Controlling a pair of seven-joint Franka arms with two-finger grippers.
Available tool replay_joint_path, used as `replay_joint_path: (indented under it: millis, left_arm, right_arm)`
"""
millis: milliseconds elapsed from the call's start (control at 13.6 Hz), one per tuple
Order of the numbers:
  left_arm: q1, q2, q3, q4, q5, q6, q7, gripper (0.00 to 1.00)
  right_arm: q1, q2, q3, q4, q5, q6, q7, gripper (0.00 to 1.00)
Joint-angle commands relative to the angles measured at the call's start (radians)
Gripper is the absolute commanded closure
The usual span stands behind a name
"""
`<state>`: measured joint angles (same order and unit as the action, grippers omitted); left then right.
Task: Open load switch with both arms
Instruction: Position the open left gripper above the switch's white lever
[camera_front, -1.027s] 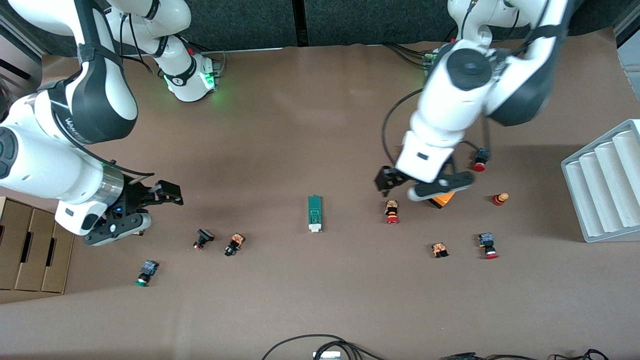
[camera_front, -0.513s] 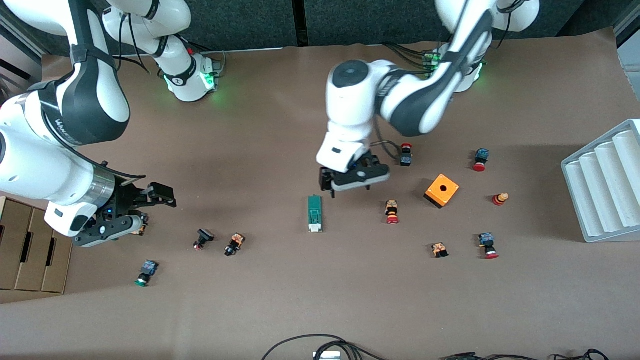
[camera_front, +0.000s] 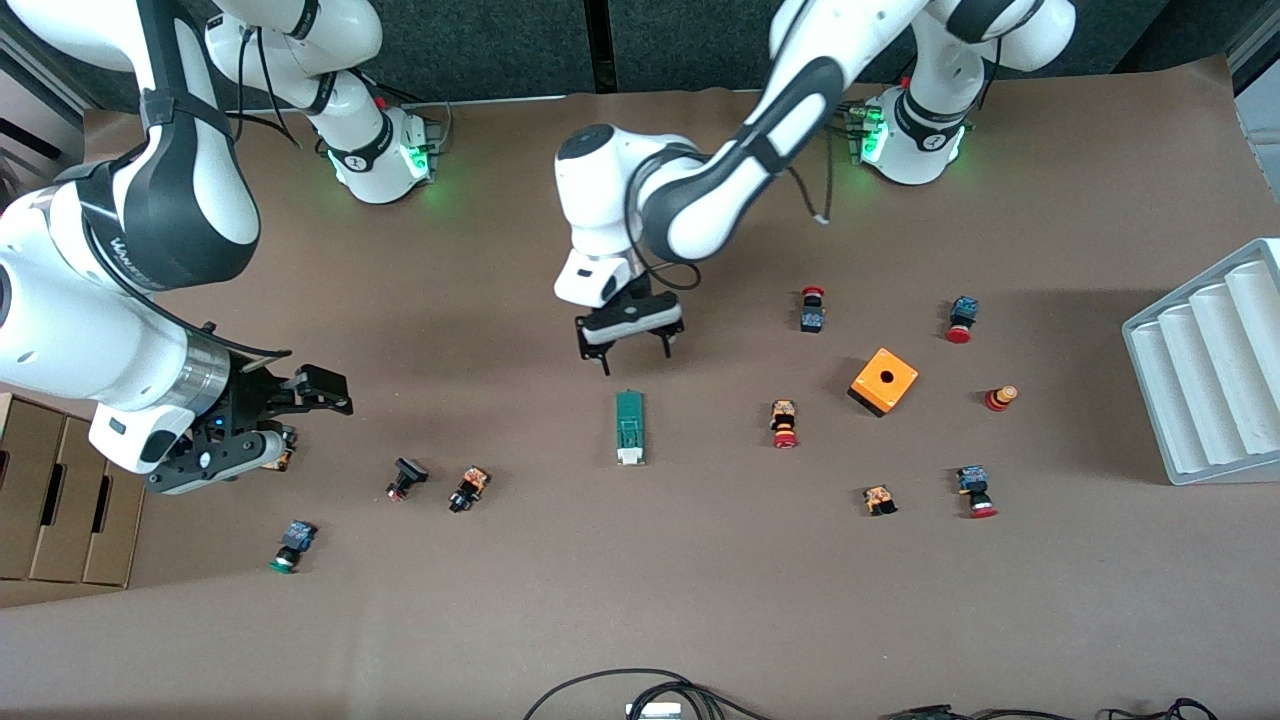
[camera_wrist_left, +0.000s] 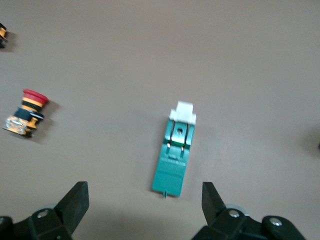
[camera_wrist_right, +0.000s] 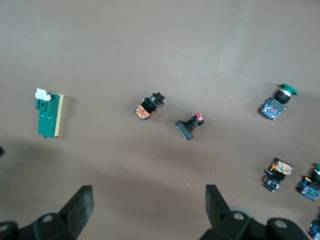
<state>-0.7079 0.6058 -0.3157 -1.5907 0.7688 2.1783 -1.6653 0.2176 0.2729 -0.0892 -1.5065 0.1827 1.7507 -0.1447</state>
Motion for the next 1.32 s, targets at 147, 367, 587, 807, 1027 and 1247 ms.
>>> replay_joint_path:
  millis: [147,367,587,807,1027,1247]
  left_arm:
    - [-0.088,0.107,0.013,0.012,0.237,0.003,-0.169,0.0]
    - [-0.114,0.134,0.013,-0.012,0.375,-0.009,-0.272,0.0]
    - [-0.116,0.134,0.02,-0.043,0.417,-0.012,-0.287,0.01]
    - [-0.114,0.158,0.02,-0.051,0.498,-0.018,-0.353,0.01]
    - [-0.131,0.18,0.02,-0.055,0.578,-0.052,-0.5,0.01]
    - [-0.147,0.203,0.02,-0.052,0.621,-0.081,-0.525,0.01]
  right_arm:
    - [0.0,-0.006,-0.003,0.008,0.024,-0.007,-0.006,0.0]
    - [-0.001,-0.006,-0.003,0.008,0.024,-0.007,-0.007,0.0]
    - [-0.001,-0.006,-0.003,0.008,0.023,-0.007,-0.009,0.0]
    - [-0.001,-0.006,-0.003,0.008,0.023,-0.007,-0.007,0.0]
    - [0.0,-0.006,-0.003,0.008,0.02,-0.007,-0.007,0.0]
    - [-0.001,-0.009,-0.003,0.008,0.02,-0.007,-0.007,0.0]
